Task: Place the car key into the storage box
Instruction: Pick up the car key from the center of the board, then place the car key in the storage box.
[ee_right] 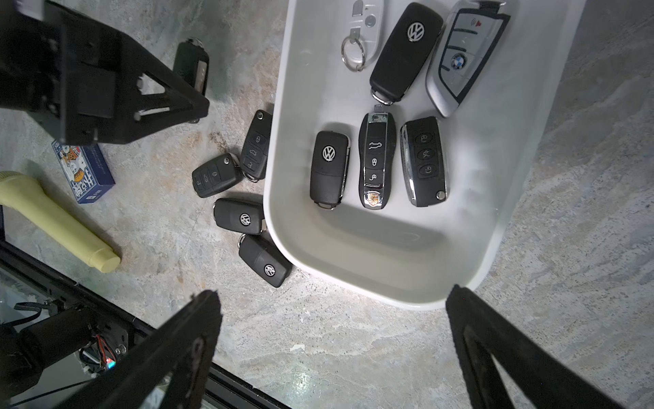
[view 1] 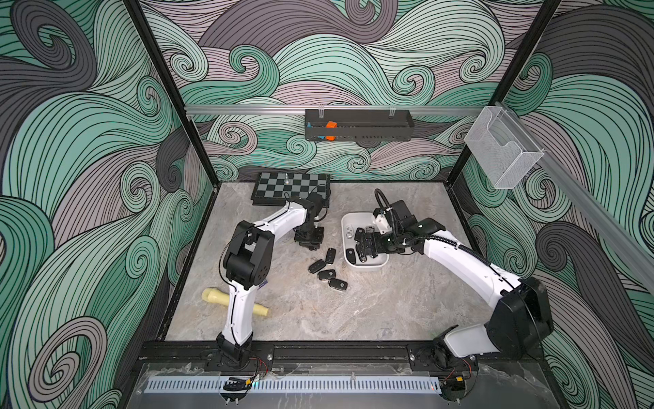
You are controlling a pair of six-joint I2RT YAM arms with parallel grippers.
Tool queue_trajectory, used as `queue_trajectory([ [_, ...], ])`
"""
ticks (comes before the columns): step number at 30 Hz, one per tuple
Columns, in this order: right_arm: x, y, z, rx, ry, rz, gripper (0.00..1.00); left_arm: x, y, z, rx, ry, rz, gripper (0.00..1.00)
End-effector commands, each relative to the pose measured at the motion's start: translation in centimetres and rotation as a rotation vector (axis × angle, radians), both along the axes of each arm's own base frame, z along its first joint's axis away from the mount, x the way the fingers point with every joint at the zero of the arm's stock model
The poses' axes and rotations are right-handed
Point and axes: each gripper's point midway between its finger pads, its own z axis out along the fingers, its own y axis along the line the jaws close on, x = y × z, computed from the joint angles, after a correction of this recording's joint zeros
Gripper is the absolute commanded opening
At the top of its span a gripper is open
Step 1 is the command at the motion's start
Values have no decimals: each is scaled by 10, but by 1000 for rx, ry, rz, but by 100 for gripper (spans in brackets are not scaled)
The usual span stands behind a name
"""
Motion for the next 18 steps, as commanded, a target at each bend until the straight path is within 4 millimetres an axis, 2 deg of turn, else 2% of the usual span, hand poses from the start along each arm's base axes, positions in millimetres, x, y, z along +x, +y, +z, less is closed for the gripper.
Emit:
queue_trajectory([
  [1,-4,-3,5,27,-5,-3,99,14,-33,56,-181,-94,50,23],
  [5,-6,-8,3,36,6,-24,99,26,-56,82,-282,-142,69,23],
  [8,-7,-12,3,43,5,-34,99,35,-71,94,-315,-179,56,23],
  [12,-8,-18,6,55,-1,-50,99,48,-88,94,-308,-195,28,22],
  [18,-9,-27,8,63,-8,-79,99,56,-120,85,-283,-196,-43,22],
])
